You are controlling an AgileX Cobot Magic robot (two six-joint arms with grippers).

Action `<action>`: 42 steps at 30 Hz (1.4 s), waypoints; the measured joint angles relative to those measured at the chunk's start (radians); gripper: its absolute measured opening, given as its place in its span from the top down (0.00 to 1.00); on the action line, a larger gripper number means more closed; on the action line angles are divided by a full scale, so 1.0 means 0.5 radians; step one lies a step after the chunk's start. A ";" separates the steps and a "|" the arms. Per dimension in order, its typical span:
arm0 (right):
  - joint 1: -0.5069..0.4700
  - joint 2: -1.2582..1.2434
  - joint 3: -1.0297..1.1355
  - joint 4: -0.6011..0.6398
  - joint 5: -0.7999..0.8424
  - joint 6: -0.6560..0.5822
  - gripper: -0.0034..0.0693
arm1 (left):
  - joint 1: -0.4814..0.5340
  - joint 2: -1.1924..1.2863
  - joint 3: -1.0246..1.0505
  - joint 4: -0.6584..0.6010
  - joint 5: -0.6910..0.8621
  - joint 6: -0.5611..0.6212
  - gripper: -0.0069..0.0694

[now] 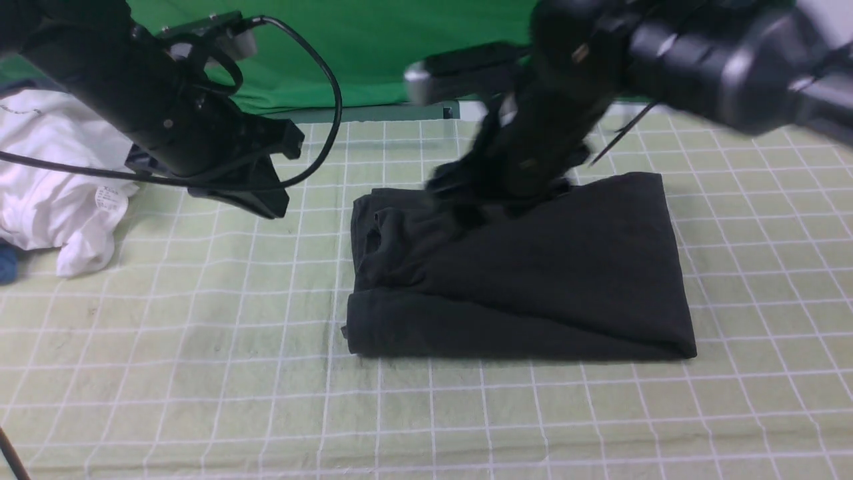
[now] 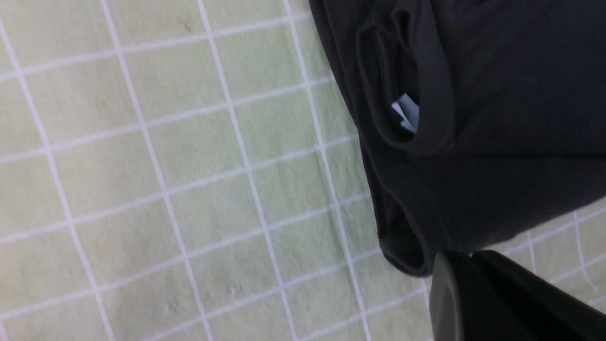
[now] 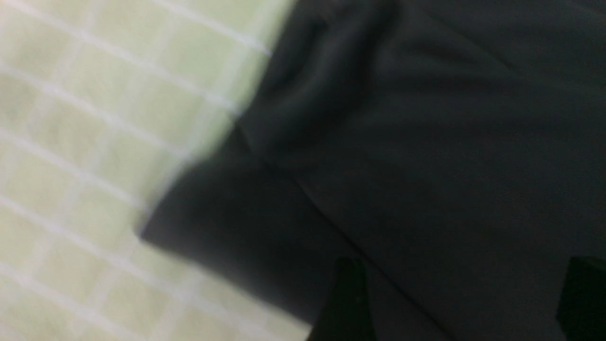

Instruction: Fold a long-sleeved shirt over a green coffee tablecloth.

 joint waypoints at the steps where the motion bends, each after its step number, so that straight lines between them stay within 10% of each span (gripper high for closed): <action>1: -0.078 -0.077 0.016 -0.060 0.163 -0.052 0.20 | 0.000 0.000 0.000 0.000 0.072 -0.019 0.88; 12: -0.541 -0.472 0.931 -0.182 0.120 -0.075 0.19 | -0.292 0.006 0.388 0.060 -0.126 -0.188 0.63; 28: -0.569 -0.220 1.296 -0.180 -0.612 -0.089 0.21 | -0.338 0.185 0.684 -0.084 -0.794 -0.270 0.21; 37: -0.569 -0.207 1.296 -0.171 -0.669 -0.097 0.85 | -0.338 0.252 0.686 -0.301 -0.810 -0.120 0.43; 42: -0.569 -0.207 1.296 -0.171 -0.671 -0.098 0.90 | -0.338 0.252 0.686 -0.399 -0.833 -0.035 0.70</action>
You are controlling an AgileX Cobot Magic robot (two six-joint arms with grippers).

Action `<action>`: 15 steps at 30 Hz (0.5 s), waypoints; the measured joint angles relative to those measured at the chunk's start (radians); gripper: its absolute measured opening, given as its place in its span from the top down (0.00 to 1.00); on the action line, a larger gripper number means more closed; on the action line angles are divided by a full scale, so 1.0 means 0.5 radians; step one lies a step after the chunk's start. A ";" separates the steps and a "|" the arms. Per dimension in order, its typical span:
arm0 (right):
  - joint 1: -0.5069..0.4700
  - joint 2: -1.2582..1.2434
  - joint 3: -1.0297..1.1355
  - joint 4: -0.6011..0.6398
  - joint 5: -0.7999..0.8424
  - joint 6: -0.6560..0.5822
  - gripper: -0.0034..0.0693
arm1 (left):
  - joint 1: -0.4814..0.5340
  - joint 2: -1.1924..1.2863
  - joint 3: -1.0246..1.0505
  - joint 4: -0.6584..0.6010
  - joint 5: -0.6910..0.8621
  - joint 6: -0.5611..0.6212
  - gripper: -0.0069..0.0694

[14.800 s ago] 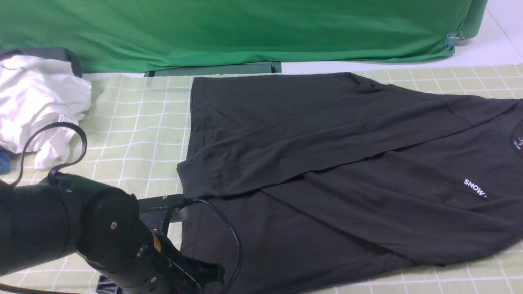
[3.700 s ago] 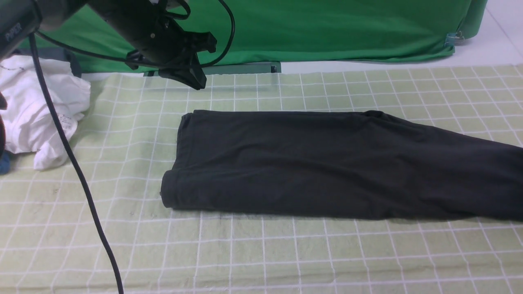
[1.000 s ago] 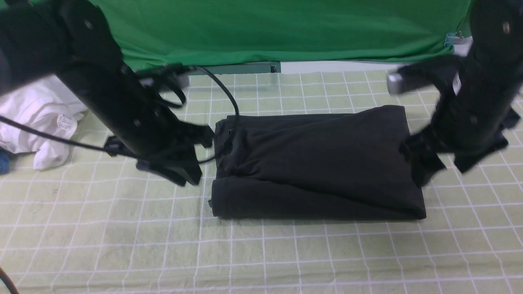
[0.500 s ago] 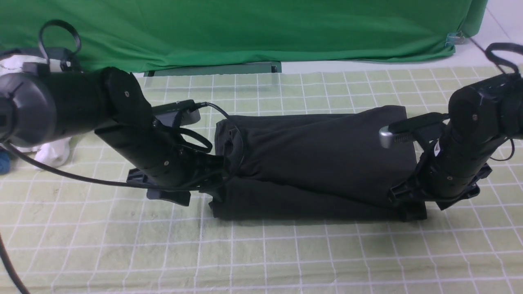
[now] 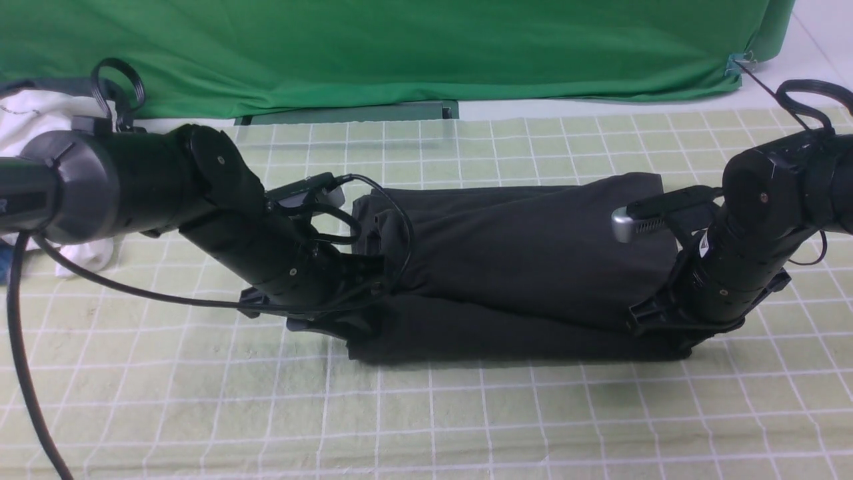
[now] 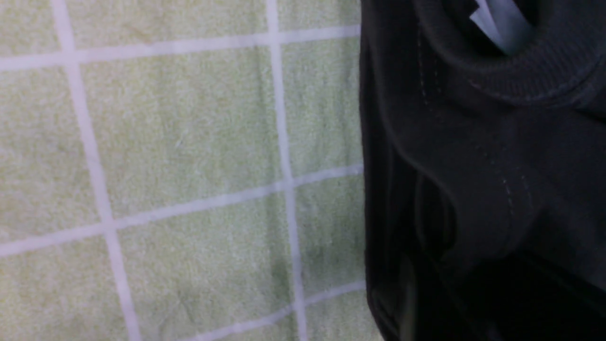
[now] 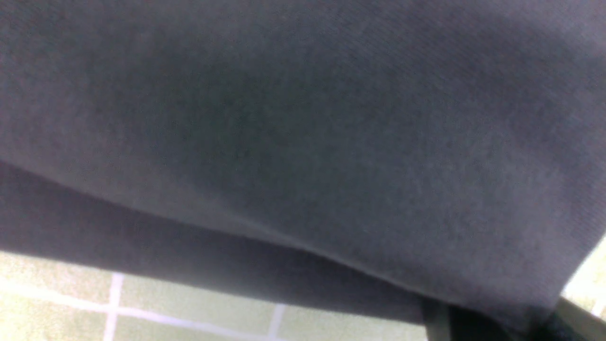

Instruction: Fold a long-sleeved shirt over a green coffee tablecloth.

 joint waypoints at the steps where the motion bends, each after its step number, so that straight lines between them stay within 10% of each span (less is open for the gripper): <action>1: 0.000 0.000 0.000 0.000 0.000 -0.002 0.90 | 0.000 0.000 0.000 -0.001 -0.014 0.005 0.75; 15: 0.000 -0.172 0.179 0.025 0.165 -0.089 0.91 | -0.004 -0.055 0.031 0.050 0.306 0.076 0.88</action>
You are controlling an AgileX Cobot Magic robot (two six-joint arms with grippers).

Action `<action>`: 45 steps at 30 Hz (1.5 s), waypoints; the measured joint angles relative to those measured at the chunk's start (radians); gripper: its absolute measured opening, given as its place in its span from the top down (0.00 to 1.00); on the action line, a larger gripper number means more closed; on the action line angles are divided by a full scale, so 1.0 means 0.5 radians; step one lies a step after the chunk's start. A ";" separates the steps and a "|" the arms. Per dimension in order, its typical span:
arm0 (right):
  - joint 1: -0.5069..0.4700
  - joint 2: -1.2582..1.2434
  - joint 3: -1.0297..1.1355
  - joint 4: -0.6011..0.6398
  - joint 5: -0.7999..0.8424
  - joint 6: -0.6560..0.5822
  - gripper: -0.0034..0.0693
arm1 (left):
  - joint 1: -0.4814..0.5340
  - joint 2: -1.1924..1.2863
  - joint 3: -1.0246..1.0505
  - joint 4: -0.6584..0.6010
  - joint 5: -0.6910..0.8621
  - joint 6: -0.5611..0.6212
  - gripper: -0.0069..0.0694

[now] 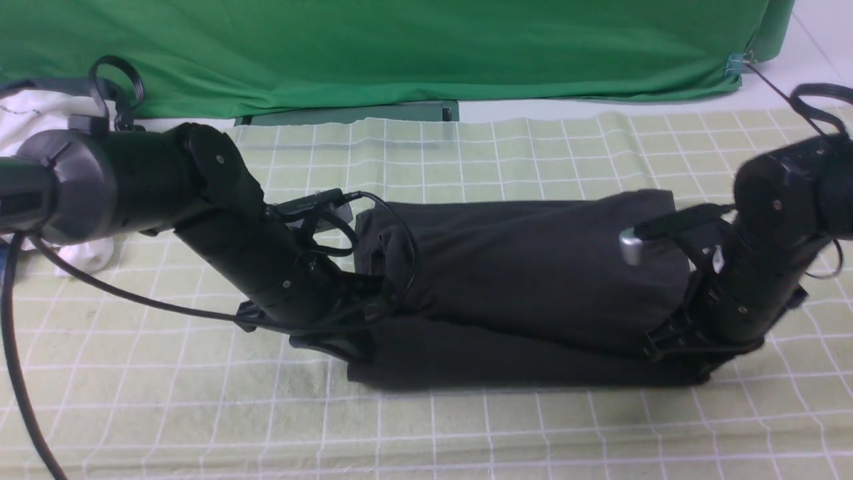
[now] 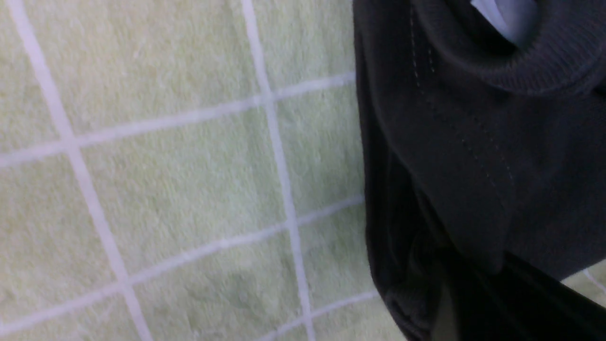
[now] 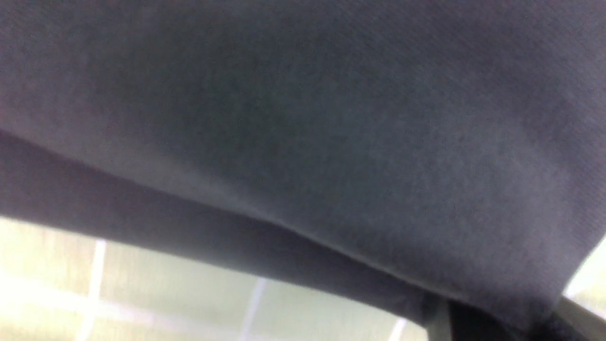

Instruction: Fold a long-sleeved shirt over a green coffee tablecloth.

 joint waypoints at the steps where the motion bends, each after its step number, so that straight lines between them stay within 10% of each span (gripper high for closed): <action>1: 0.000 -0.031 0.043 0.003 0.000 0.003 0.91 | 0.000 -0.008 0.009 0.000 0.016 0.000 0.88; 12: 0.005 -0.294 0.299 0.048 -0.020 0.055 0.89 | -0.081 -0.200 0.304 -0.002 0.009 0.002 0.88; 23: 0.005 -0.318 0.221 -0.025 0.104 0.056 0.48 | -0.081 -0.289 0.212 0.128 0.071 -0.060 0.71; 31: 0.005 -0.703 -0.043 -0.028 0.496 -0.050 0.65 | -0.075 -0.604 -0.150 0.398 0.213 -0.172 0.43; 39: 0.005 -1.367 -0.119 -0.030 0.786 -0.091 0.67 | -0.075 -0.784 -0.229 0.399 0.173 -0.184 0.38; 45: 0.005 -2.098 -0.021 -0.034 0.735 -0.119 0.92 | -0.075 -0.804 -0.229 0.399 0.160 -0.184 0.38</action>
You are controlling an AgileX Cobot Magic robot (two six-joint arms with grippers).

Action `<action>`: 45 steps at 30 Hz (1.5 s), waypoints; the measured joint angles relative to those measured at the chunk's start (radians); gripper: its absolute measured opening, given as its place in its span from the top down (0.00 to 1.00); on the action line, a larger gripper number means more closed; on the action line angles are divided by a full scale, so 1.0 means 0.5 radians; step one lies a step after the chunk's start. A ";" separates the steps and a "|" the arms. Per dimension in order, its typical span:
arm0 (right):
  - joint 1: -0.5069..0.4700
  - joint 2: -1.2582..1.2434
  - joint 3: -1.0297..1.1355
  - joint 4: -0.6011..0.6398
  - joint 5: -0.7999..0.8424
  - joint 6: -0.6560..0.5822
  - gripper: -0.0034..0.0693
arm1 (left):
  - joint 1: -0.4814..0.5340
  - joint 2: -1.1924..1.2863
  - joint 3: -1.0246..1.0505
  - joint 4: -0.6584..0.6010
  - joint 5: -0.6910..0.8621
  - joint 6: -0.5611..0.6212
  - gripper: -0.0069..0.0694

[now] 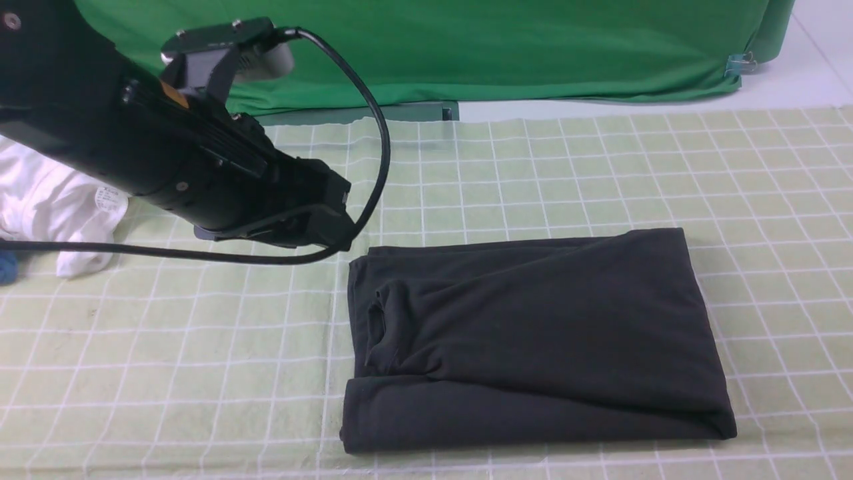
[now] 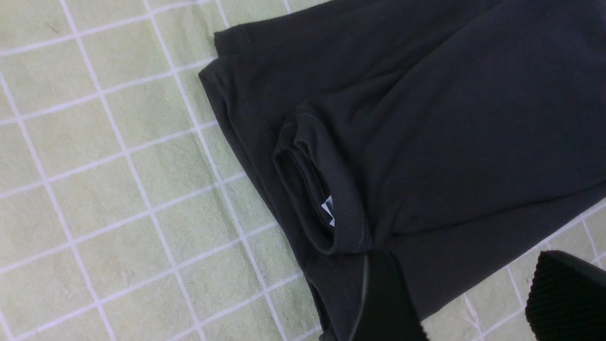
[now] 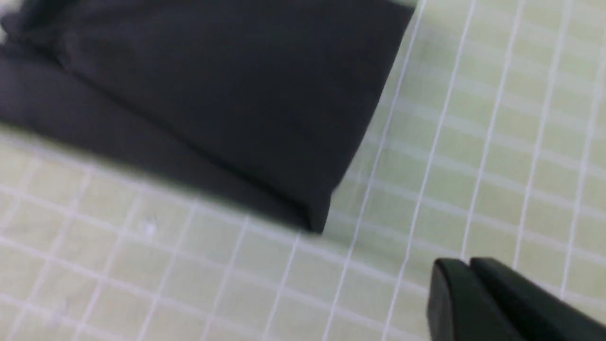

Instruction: Fold a long-sleeved shirt over a green coffee tablecloth.

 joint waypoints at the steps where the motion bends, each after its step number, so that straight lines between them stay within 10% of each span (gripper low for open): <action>1: 0.000 -0.113 0.031 0.000 -0.058 0.000 0.94 | 0.000 0.000 0.000 -0.002 -0.005 0.000 0.38; 14: 0.000 -1.116 1.217 0.000 -1.568 -0.059 0.96 | 0.000 0.000 0.000 0.039 -0.159 0.009 0.72; 20: 0.000 -1.122 1.384 0.000 -1.645 -0.060 0.94 | 0.000 0.000 0.000 0.041 -0.130 0.030 0.89; 45: -0.132 -1.257 1.703 -0.084 -1.828 -0.061 0.85 | 0.000 0.000 0.000 0.041 -0.134 0.035 0.89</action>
